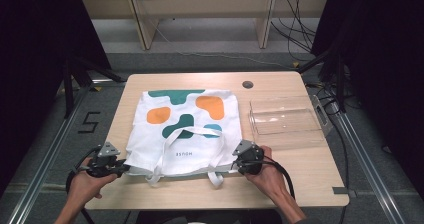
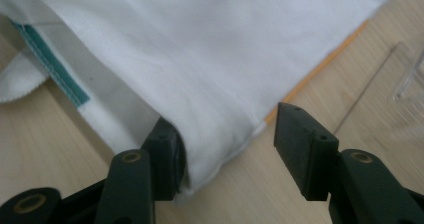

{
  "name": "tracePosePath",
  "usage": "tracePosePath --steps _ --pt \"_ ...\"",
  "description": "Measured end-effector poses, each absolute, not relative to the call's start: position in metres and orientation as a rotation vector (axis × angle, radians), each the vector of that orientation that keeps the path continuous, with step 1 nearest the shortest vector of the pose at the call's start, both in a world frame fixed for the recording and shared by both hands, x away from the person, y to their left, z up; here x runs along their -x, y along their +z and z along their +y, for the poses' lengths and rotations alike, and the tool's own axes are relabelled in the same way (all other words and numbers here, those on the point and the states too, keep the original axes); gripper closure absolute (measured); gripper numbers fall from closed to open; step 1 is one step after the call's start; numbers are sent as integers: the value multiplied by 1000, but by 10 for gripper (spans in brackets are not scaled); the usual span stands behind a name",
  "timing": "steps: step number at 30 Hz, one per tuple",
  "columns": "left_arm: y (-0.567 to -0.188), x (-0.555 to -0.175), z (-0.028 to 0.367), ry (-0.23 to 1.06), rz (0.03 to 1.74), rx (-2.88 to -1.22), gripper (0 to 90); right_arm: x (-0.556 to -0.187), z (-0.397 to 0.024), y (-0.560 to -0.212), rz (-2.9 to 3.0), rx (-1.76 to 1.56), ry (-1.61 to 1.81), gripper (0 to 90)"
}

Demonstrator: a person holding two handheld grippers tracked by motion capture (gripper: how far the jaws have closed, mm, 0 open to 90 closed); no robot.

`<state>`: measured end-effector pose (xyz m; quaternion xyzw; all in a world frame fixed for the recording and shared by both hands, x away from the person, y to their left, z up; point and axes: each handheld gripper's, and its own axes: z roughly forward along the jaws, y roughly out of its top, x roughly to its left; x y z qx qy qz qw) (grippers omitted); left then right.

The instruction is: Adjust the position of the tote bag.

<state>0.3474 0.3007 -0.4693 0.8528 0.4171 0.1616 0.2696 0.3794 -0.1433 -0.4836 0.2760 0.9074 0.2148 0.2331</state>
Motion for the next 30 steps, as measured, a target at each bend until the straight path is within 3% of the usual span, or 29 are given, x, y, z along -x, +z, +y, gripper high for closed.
tracePosePath --steps 2,6,8,11,13,15,16,17,18,22,30 --pt "-472 -348 299 438 1144 -2253 744 -383 -141 -485 2497 -748 587 582" --pt "-473 -349 302 416 1117 -2285 693 -394 -135 -492 2517 -761 588 792" --pt "-474 -350 301 420 1125 -2262 675 -395 -135 -492 2520 -756 587 814" --pt "-480 -352 296 409 1108 -2274 531 -395 -134 -488 2521 -773 597 829" --pt "-483 -355 292 427 1104 -2314 509 -395 -136 -486 2520 -772 616 829" --pt "-484 -359 292 442 1103 -2328 590 -395 -137 -485 2524 -798 631 830" --pt "-484 -360 293 439 1110 -2330 590 -396 -138 -484 2520 -801 642 830" --pt "-485 -360 294 438 1116 -2309 644 -396 -138 -483 2521 -785 640 830" --pt "-483 -361 296 444 1096 -2352 769 -395 -140 -481 2529 -802 659 831" --pt "-477 -354 292 483 1089 -2352 793 -393 -142 -474 2525 -843 697 831" --pt "-466 -327 278 438 1047 -2355 791 -386 -158 -457 2506 -865 787 834"
